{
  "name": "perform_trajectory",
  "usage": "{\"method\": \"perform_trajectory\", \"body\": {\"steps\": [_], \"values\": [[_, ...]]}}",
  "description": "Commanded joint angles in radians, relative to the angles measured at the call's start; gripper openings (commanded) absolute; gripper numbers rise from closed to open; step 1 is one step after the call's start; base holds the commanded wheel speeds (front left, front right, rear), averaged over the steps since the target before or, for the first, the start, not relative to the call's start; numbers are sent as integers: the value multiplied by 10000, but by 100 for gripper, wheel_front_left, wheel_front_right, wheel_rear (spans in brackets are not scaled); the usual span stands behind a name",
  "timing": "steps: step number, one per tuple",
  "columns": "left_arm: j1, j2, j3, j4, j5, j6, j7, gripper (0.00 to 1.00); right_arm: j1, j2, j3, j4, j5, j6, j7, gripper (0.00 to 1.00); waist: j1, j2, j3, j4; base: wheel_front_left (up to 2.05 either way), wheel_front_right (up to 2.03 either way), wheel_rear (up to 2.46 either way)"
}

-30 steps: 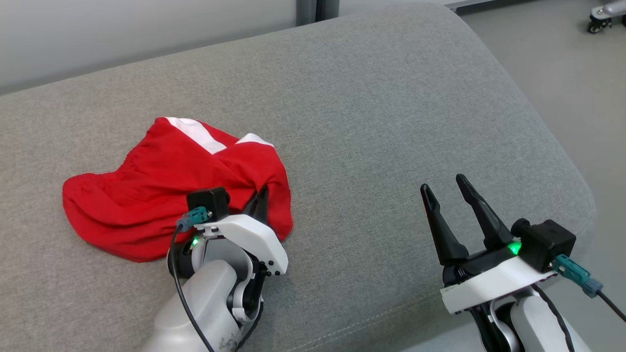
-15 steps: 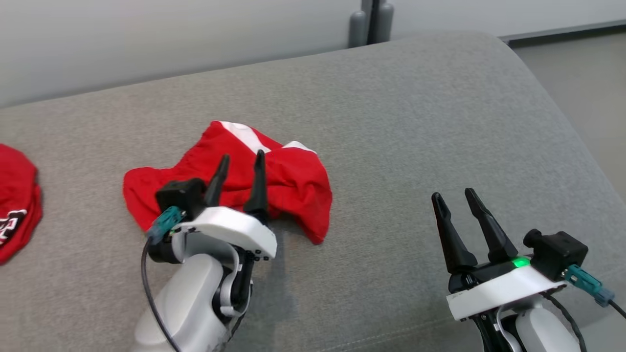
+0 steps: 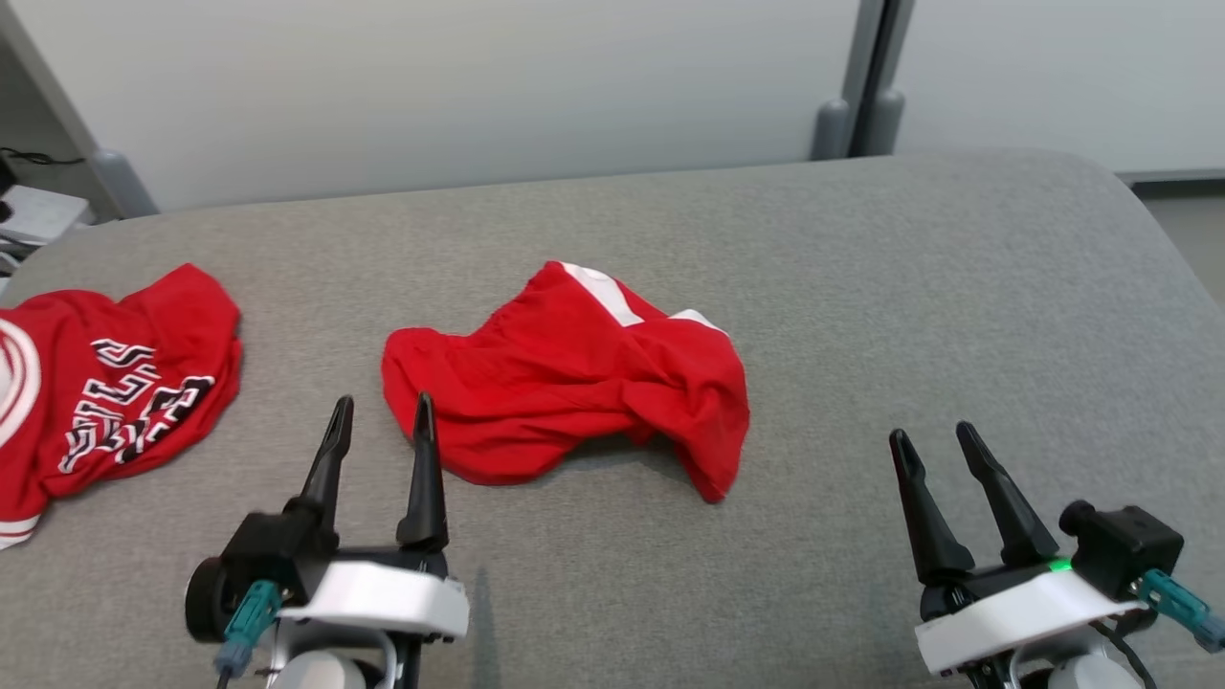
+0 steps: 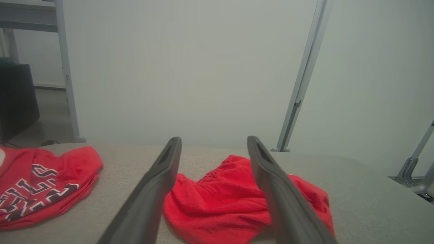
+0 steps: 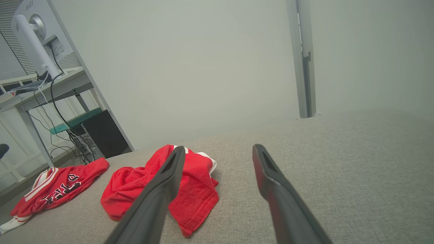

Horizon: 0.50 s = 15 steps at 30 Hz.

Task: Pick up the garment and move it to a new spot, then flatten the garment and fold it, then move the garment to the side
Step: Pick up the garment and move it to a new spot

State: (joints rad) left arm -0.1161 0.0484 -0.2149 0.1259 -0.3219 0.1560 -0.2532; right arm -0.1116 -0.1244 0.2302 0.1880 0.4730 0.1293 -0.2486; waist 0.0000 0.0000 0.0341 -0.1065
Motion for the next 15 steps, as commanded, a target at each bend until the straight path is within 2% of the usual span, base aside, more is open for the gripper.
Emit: {"method": "perform_trajectory", "body": {"steps": [1,8,15], "values": [[-19,65,451,-372,207,-107,-85,100,-4,-84,110,-221,-165,14,-132,100,0,0,-243,324,0,0,0],[1115,26,1352,-892,728,-85,-85,100,593,-12,-311,-150,-497,14,-132,100,0,0,-511,672,0,0,0],[2276,21,1293,-639,531,66,-85,100,1028,94,-231,21,-619,14,-132,100,0,0,-701,774,0,0,0]]}}
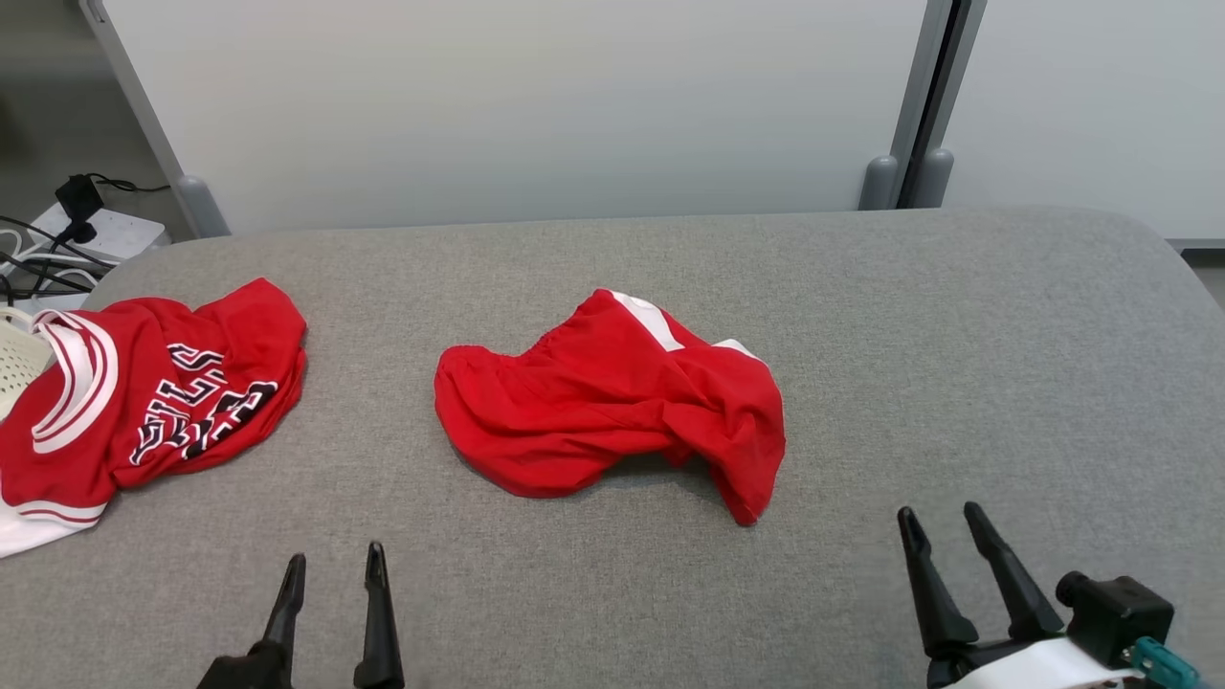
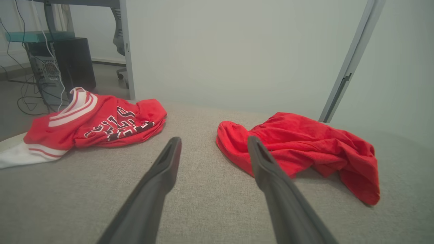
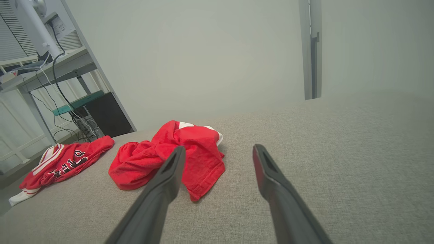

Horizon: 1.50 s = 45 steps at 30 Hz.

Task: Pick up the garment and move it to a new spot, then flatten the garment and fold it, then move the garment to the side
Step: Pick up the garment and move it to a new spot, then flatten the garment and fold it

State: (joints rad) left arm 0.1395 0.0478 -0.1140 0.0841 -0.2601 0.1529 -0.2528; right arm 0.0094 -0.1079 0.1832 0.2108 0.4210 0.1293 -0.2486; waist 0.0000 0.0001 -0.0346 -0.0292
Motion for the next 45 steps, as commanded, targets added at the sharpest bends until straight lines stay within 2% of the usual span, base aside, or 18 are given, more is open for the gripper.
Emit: {"method": "perform_trajectory", "body": {"steps": [1,20,28,33,40,45], "values": [[-177,26,262,-186,-178,112,-89,100,-156,-67,308,-176,-96,14,-132,100,0,-1,-30,7,0,0,0],[-249,25,378,182,-160,154,-89,100,-72,33,406,33,94,14,-132,100,0,-1,-152,5,0,0,0],[-457,24,199,281,-167,116,-89,100,-432,17,899,549,117,14,-132,100,0,-1,-117,179,0,0,0],[-735,24,-64,212,-198,99,-89,100,-1136,-24,1389,1431,13,14,-132,100,0,-1,126,412,0,0,0],[-1082,24,-552,145,-355,127,-89,100,-2750,138,2079,3637,50,14,-132,100,0,-1,539,787,0,0,0],[-1387,24,-890,94,-508,204,-89,100,-4032,296,2530,4749,-12,14,-132,100,0,-1,1047,1075,0,0,0]]}}
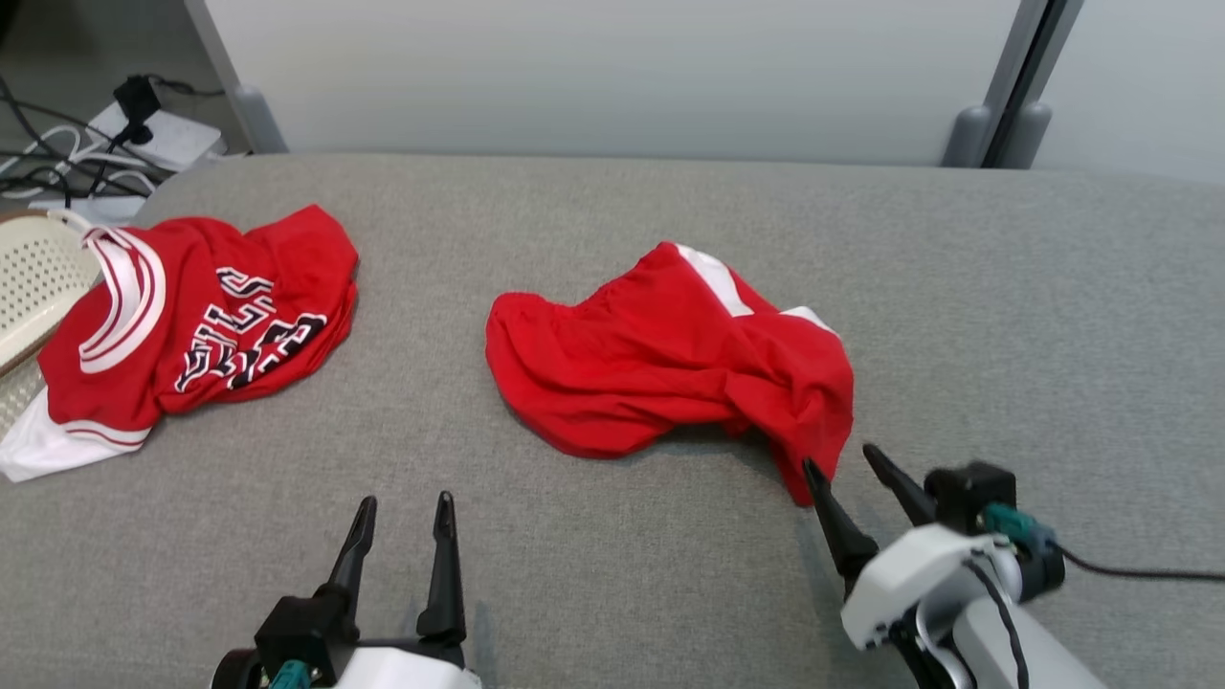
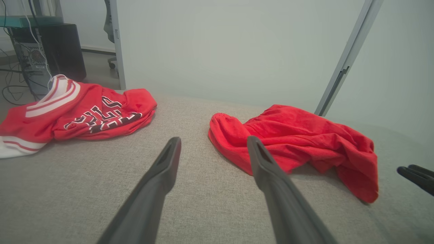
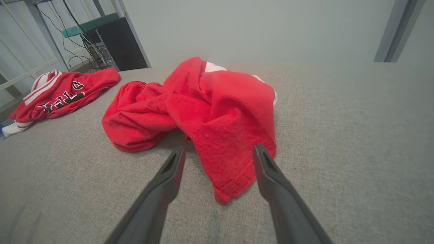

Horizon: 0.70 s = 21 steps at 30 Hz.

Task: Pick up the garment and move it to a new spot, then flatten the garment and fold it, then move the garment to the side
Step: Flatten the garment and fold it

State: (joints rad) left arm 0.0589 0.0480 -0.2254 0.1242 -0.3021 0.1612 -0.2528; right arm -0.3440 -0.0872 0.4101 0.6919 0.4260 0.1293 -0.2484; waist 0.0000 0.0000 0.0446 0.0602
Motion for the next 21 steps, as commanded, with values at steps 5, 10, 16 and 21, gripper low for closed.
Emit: {"method": "perform_trajectory", "body": {"steps": [5,10,16,21], "values": [[-1022,22,-107,-327,-161,161,-89,100,-1629,140,477,787,-261,14,-134,100,0,0,764,493,0,0,0],[-1373,22,-319,-296,-292,234,-89,100,-2378,214,838,2100,-129,14,-134,84,0,0,1051,720,0,0,0],[-1626,22,-349,-303,-380,321,-89,100,-2718,283,1505,2750,159,14,-134,0,0,0,1188,652,0,0,0],[-1670,22,-292,-302,-371,307,-89,100,-2503,128,2021,2501,369,14,-134,0,0,0,1132,363,0,0,0]]}}
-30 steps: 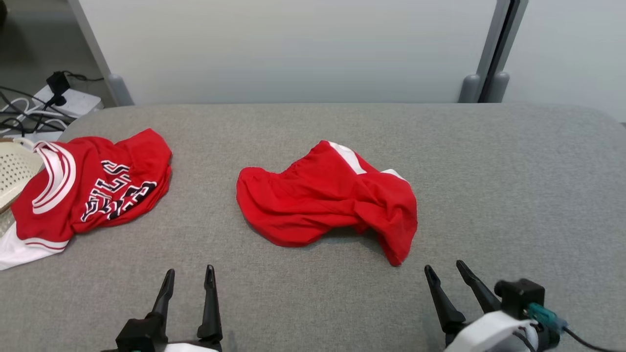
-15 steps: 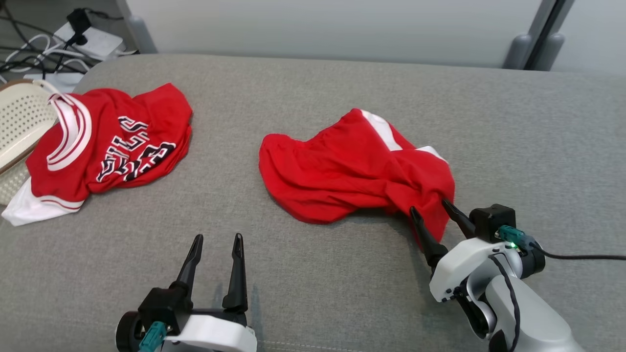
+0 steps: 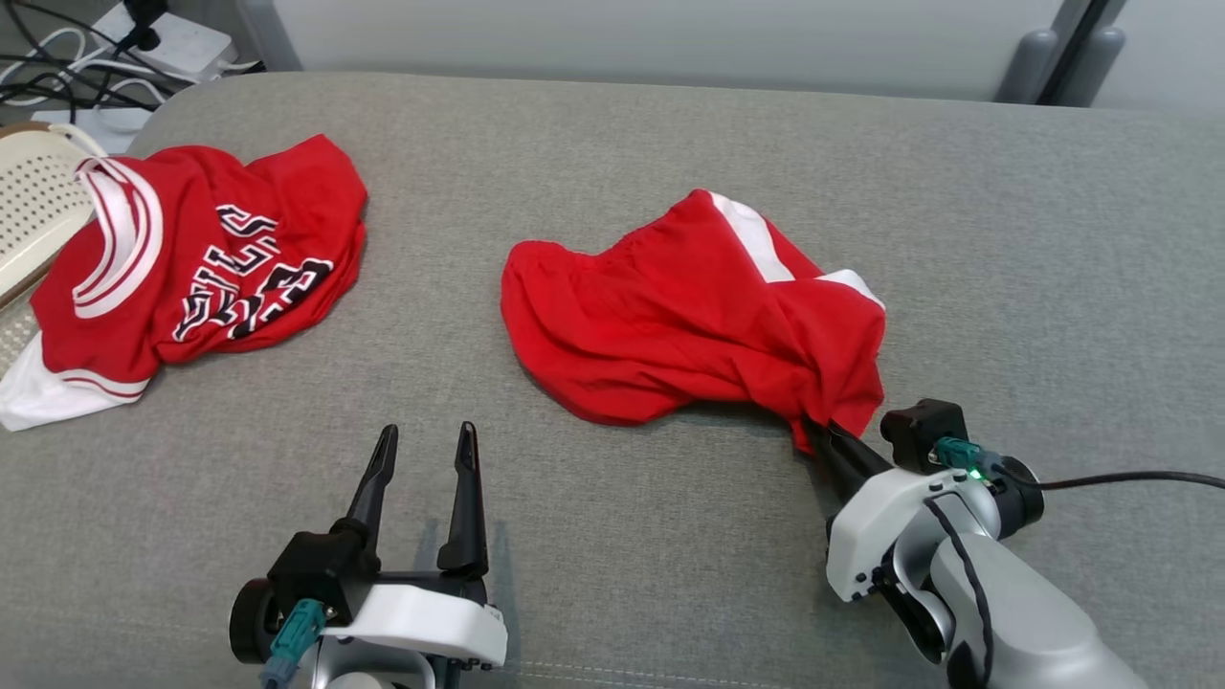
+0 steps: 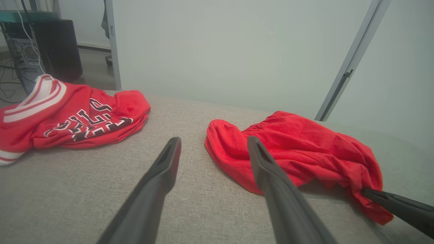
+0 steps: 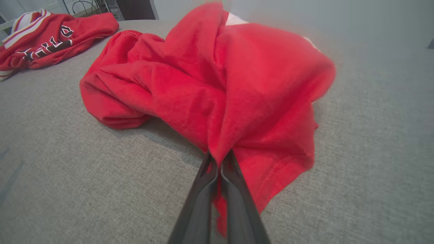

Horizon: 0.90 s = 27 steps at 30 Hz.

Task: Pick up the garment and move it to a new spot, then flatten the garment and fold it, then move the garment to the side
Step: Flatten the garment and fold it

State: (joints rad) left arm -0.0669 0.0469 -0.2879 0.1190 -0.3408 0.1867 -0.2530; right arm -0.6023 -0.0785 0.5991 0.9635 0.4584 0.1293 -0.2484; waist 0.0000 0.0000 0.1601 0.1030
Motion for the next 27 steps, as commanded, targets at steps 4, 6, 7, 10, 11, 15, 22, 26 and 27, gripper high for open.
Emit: {"method": "perform_trajectory", "body": {"steps": [4,6,7,10,11,15,22,26,27], "values": [[-485,34,371,-302,5,33,-88,100,769,-572,376,-988,-114,14,-134,0,0,0,-44,-385,0,0,0],[-577,34,370,-333,-36,27,-88,100,1233,-992,461,-1515,-285,14,-134,0,0,0,-53,-598,0,0,0],[-648,34,346,-336,-63,12,-88,100,1488,-1220,547,-1734,-399,14,-134,0,0,0,-62,-714,0,0,0],[-957,34,221,-267,-174,-1,-88,100,2239,-1817,892,-2200,-571,14,-134,0,0,0,-103,-1064,0,0,0],[-1090,34,179,-212,-241,8,-88,100,2431,-1979,968,-2345,-591,14,-134,0,0,0,-105,-1174,0,0,0],[-1836,34,-250,181,-631,-75,-88,100,2876,-2522,1105,-2749,-371,14,-134,0,0,0,-19,-1603,0,0,0],[-4552,33,-1785,2276,-751,-473,1131,100,2726,-2641,743,-3791,-316,14,-134,100,0,0,250,-2200,0,0,0],[-6322,33,-2470,3418,-1019,-450,2084,100,2544,-2535,726,-4257,-477,14,-134,100,0,0,543,-2613,0,0,0],[-6716,33,-2664,3746,-1157,-478,2387,100,2498,-2507,752,-4352,-507,14,-134,100,0,0,622,-2734,0,0,0]]}}
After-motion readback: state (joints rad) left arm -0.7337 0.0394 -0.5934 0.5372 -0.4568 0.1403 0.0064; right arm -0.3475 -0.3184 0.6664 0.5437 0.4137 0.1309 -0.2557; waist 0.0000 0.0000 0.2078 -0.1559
